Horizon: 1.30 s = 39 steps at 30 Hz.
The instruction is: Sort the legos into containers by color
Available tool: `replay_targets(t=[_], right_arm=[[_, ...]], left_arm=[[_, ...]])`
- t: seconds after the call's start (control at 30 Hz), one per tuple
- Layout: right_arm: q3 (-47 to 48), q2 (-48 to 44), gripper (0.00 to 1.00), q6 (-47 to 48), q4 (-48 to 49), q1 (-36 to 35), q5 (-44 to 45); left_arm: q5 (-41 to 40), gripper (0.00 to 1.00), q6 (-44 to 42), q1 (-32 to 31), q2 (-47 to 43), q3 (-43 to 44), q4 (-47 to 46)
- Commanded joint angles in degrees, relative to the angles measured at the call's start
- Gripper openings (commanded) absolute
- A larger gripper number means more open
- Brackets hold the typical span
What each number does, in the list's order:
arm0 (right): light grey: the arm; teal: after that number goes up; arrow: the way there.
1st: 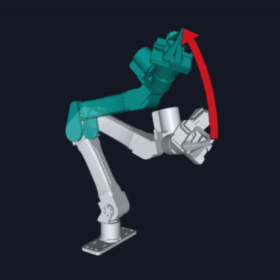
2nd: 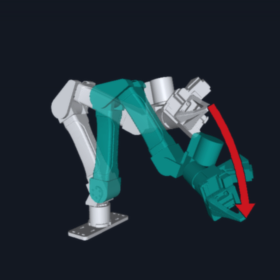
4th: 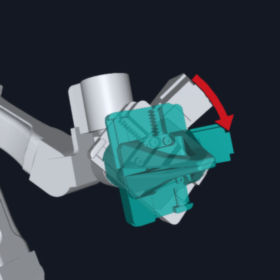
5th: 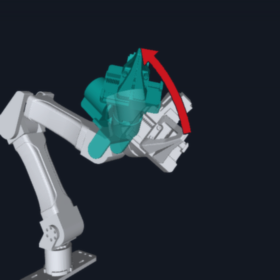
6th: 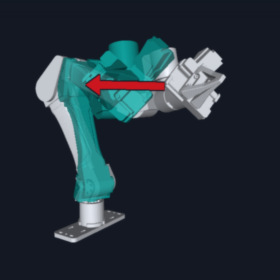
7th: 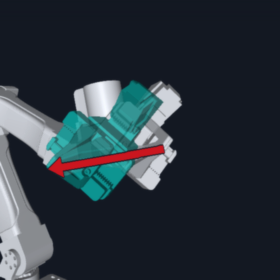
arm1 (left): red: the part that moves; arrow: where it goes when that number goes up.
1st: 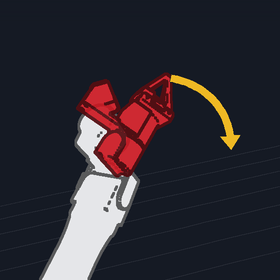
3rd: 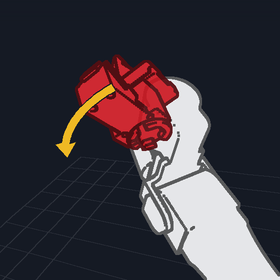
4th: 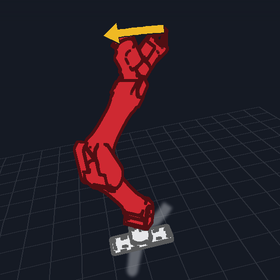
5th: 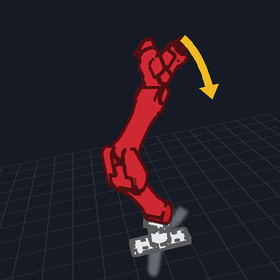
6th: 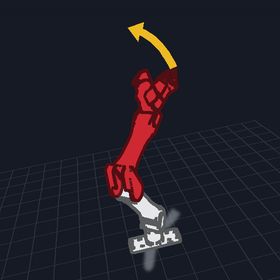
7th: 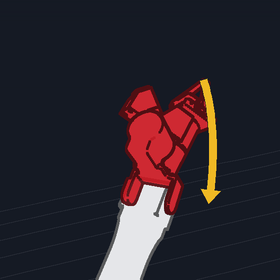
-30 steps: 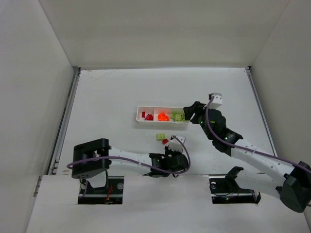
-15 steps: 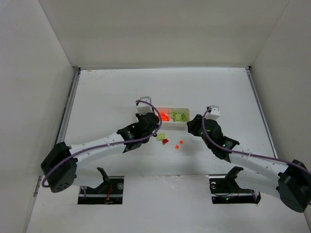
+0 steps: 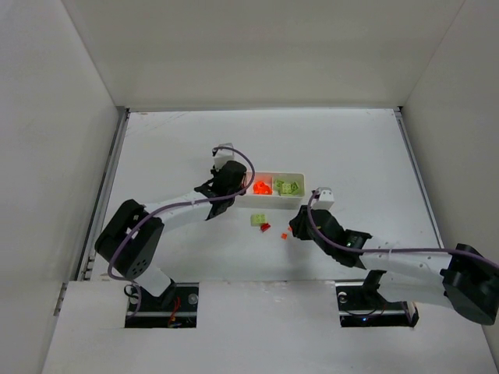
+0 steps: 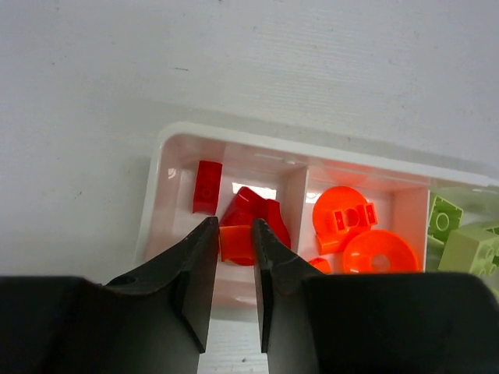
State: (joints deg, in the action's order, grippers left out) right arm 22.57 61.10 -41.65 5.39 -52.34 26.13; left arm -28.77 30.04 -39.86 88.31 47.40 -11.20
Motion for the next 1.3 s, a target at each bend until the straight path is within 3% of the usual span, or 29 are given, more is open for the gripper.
replay_targets(t=[0.0, 0.2, 0.37, 0.6, 0.93, 1.03, 1.17, 1.27], right_arm=[[0.7, 1.5, 0.35, -1.7, -1.1, -3.5, 0.9], [3.9, 7.1, 0.45, 0.1, -0.5, -7.6, 0.9], [7.6, 12.3, 0.62, 5.6, 2.9, -8.7, -0.6], [14.1, 21.1, 0.65, 7.6, 2.8, -8.7, -2.2], [20.5, 31.4, 0.65, 9.1, 2.0, -8.7, -2.3], [21.4, 33.1, 0.56, 9.0, 1.4, -8.7, -2.1], [21.6, 33.2, 0.33, 7.9, -0.2, -8.7, -1.8], [21.5, 30.5, 0.25, 7.6, -1.5, -8.8, -1.4]], left_arm=[[1.7, 0.23, -1.8, 1.4, 1.0, 3.3, -3.9], [3.0, 0.31, -2.4, 2.9, 2.8, 3.9, -5.8], [3.3, 0.39, -2.4, 3.2, -0.1, 2.4, -6.1], [3.2, 0.46, -1.6, 3.5, -10.3, -5.9, -7.9], [3.0, 0.48, 2.6, 6.3, -26.5, -21.5, -8.9], [3.0, 0.49, 3.2, 8.1, -30.3, -25.0, -8.7], [2.7, 0.5, 3.6, 11.7, -35.0, -29.3, -8.9], [3.2, 0.52, 5.5, 15.3, -37.7, -31.7, -8.8]])
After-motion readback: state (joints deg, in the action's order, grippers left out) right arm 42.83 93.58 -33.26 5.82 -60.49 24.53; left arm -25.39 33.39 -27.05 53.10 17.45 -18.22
